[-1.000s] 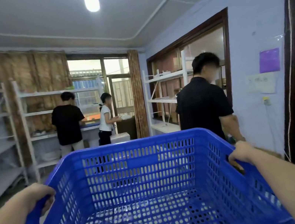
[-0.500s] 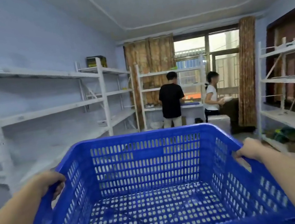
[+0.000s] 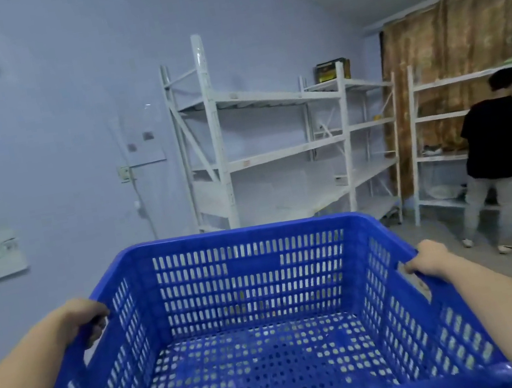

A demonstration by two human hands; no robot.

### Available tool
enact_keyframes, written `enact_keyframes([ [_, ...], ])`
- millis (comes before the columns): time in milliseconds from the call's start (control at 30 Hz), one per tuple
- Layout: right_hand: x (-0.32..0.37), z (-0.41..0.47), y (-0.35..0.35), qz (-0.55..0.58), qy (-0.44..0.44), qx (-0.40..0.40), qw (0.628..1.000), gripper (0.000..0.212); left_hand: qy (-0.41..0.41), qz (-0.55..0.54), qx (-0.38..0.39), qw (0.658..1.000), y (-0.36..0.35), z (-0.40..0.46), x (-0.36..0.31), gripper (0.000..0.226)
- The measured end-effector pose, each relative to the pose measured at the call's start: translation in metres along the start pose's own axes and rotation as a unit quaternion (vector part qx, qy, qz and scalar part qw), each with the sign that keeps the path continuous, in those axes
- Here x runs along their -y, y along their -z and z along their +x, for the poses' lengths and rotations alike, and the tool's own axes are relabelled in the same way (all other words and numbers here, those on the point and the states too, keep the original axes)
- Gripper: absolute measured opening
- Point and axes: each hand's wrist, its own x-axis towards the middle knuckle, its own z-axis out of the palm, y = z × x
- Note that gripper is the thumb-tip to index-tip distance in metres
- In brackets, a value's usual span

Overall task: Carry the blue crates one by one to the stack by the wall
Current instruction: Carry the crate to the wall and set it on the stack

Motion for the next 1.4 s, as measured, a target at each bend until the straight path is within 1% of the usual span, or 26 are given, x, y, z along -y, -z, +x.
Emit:
enact_keyframes([
  [133, 0.086, 0.009, -0.066, -0.005, 0.052, 0.046, 0.998, 0.024, 0.060, -0.028, -0.046, 0.997, 0.067, 0.010, 0.065, 0.042],
  [200, 0.128, 0.016, -0.098, -0.008, 0.087, 0.060, 0.994, 0.018, 0.089, -0.042, -0.070, 0.993, 0.095, 0.015, 0.099, 0.038],
  [400, 0.237, 0.042, -0.200, 0.004, 0.149, 0.131, 0.980, 0.015, 0.174, -0.054, -0.129, 0.975, 0.156, 0.032, 0.178, 0.038],
  [600, 0.343, 0.073, -0.296, -0.009, 0.200, 0.173, 0.964, 0.015, 0.233, -0.047, -0.168, 0.957, 0.206, 0.080, 0.217, 0.041],
  [667, 0.381, 0.083, -0.323, -0.023, 0.221, 0.182, 0.958, 0.018, 0.248, -0.059, -0.180, 0.950, 0.221, 0.101, 0.224, 0.045],
  [800, 0.453, 0.106, -0.373, -0.033, 0.252, 0.211, 0.944, 0.016, 0.278, -0.065, -0.194, 0.939, 0.249, 0.144, 0.242, 0.055],
  [900, 0.501, 0.125, -0.407, -0.019, 0.257, 0.225, 0.940, 0.010, 0.290, -0.090, -0.216, 0.928, 0.263, 0.172, 0.251, 0.052],
  [1000, 0.541, 0.140, -0.441, -0.026, 0.247, 0.249, 0.936, 0.010, 0.296, -0.100, -0.230, 0.922, 0.280, 0.206, 0.258, 0.049],
  [1100, 0.583, 0.157, -0.473, -0.027, 0.245, 0.256, 0.935, 0.012, 0.298, -0.110, -0.241, 0.917, 0.300, 0.247, 0.274, 0.048],
  [1133, 0.596, 0.162, -0.485, -0.034, 0.245, 0.255, 0.935, 0.012, 0.303, -0.108, -0.236, 0.917, 0.307, 0.263, 0.279, 0.049],
  [1233, 0.629, 0.171, -0.520, -0.053, 0.231, 0.257, 0.937, 0.020, 0.306, -0.111, -0.222, 0.919, 0.330, 0.313, 0.296, 0.049],
  [1400, 0.673, 0.178, -0.583, -0.071, 0.180, 0.245, 0.950, 0.024, 0.310, -0.130, -0.204, 0.919, 0.360, 0.402, 0.342, 0.049],
])
